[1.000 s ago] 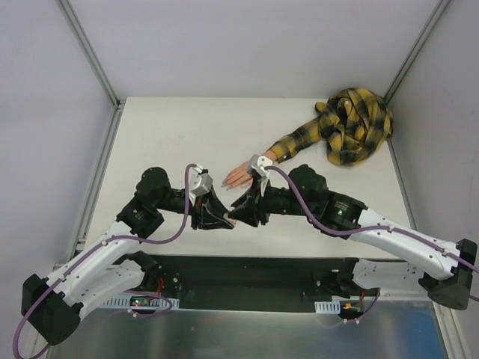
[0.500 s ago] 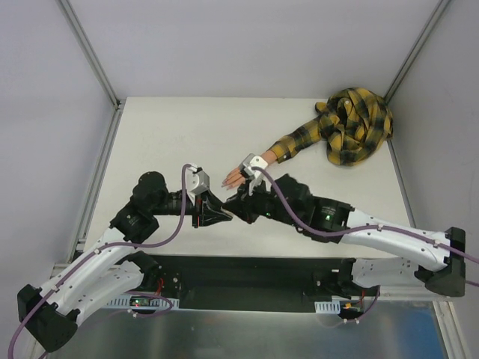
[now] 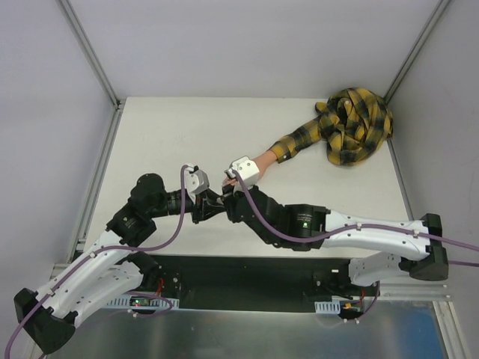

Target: Paint the nails

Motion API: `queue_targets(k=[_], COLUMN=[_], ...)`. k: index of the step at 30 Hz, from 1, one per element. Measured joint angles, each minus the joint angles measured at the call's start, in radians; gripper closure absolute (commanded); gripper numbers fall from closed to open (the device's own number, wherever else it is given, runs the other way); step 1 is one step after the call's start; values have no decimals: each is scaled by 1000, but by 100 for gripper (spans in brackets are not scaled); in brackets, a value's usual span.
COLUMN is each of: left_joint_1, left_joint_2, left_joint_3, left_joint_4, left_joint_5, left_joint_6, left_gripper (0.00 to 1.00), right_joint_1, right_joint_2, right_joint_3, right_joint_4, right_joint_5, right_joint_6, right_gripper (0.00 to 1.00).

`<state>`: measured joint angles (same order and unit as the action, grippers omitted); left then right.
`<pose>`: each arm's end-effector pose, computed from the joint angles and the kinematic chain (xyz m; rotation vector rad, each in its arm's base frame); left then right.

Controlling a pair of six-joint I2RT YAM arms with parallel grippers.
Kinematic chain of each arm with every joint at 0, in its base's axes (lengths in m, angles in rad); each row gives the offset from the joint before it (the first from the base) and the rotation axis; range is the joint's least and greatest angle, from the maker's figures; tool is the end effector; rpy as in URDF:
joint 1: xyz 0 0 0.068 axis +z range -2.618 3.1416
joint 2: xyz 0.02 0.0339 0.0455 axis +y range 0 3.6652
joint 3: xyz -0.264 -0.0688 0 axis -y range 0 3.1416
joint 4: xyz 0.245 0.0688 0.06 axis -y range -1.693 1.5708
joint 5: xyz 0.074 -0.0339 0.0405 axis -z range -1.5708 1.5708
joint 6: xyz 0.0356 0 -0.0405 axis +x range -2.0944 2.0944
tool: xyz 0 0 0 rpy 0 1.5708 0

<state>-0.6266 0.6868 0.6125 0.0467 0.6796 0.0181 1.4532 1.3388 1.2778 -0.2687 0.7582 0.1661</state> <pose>0.1216 -0.1156 0.3197 1.0261 1.3398 -1.0033 0.0597 0.2970 0.3831 -0.6548 1.7076 0.4269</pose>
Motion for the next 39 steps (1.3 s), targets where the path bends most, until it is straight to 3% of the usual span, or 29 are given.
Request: queue_targets(k=[7,11,15,18,24,25,27,28,32,35,37,39], left_joint_1=[13,13,11,11,10,10,10,10,11,10,5,-6], left_joint_2=[67,108,136,136,140,141,145,145,138,103,63,32], left_joint_3=[6,16,19,19,19,19,19,19,18,10,2,0], left_joint_4=[-8,0,23,54,98,101,105,106,99,66,18,-18], left_joint_5=[77,197,302,353,406,412,418,422,410,311,184,30], left_joint_6=[-5,-31,-64,-84,-113,-115,-118,-120,-131,-119,-96,-59], left_gripper=[100,100,100,100,100,100,100,100,100,100,100,100], right_joint_1=[-53,-151,-240,-265,-278,-279,-281,-283,-294,-293,-267,-196], right_joint_2=[-203,-306,-317,-294,-249,-246,-244,-243,-237,-219,-185,-117], right_joint_3=[-35,-98,-181,-211,-225,-225,-226,-227,-227,-226,-204,-120], right_joint_4=[-72,-37,14,39,95,105,118,123,127,136,130,46], right_joint_5=[-149,-335,-569,-704,-875,-890,-915,-921,-933,-904,-805,-548], right_joint_6=[-143,-179,-194,-197,-198,-198,-198,-200,-203,-192,-177,-97], right_gripper=[47,36,36,41,61,72,85,99,100,100,100,100])
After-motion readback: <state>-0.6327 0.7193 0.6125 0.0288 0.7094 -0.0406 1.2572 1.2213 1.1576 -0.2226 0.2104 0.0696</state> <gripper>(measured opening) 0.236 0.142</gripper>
